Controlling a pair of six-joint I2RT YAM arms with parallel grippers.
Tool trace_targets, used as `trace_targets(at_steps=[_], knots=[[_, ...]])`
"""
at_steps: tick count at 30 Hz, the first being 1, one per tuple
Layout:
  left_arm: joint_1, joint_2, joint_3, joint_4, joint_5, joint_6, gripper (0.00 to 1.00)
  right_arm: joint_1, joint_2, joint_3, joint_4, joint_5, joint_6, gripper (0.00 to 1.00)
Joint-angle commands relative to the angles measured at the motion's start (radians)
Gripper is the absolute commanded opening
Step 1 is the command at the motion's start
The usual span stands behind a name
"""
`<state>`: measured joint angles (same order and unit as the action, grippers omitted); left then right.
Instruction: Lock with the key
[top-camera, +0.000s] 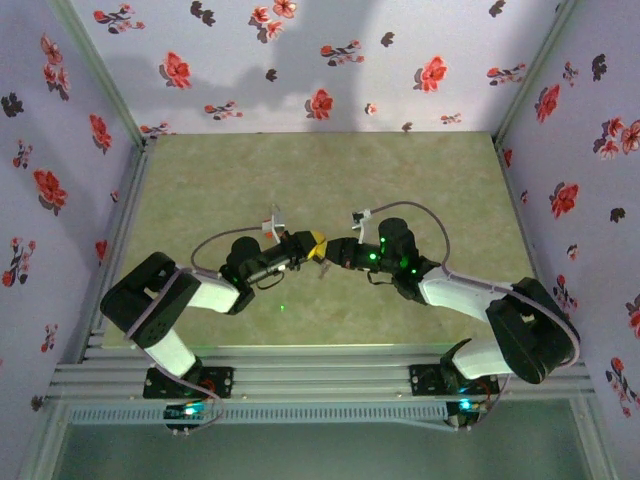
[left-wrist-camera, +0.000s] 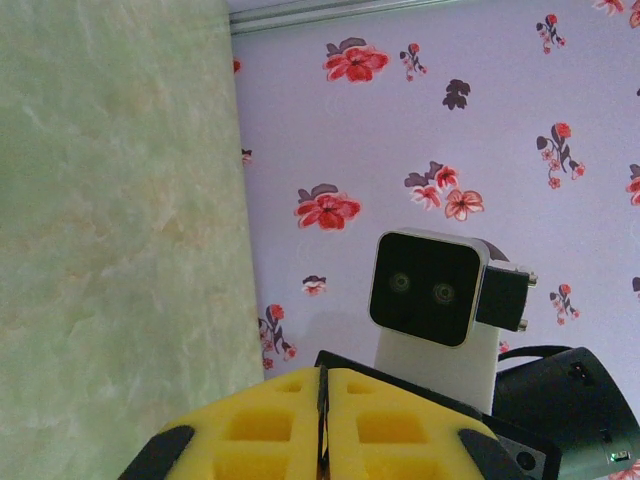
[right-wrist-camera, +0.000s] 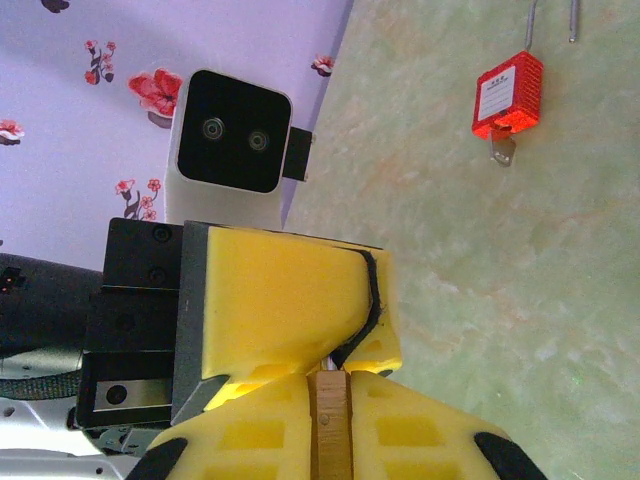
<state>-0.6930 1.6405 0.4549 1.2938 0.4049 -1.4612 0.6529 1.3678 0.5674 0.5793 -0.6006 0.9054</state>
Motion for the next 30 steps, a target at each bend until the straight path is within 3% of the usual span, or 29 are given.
trace_targets(at_steps=[1,7,12,30], knots=[[0.021,-0.003,0.004,-0.018,-0.002,0.028,0.03,0.025,-0.039,-0.009,0.056,-0.033,0.001,0.00],[0.063,-0.007,-0.004,-0.022,0.024,0.032,0.30,0.022,-0.091,-0.005,-0.029,-0.010,-0.038,0.00],[0.088,-0.011,-0.005,-0.025,0.036,0.036,0.40,0.019,-0.104,-0.004,-0.049,-0.011,-0.045,0.00],[0.089,-0.110,-0.025,-0.037,0.113,0.028,0.46,0.011,-0.041,0.007,-0.007,-0.079,-0.022,0.00]])
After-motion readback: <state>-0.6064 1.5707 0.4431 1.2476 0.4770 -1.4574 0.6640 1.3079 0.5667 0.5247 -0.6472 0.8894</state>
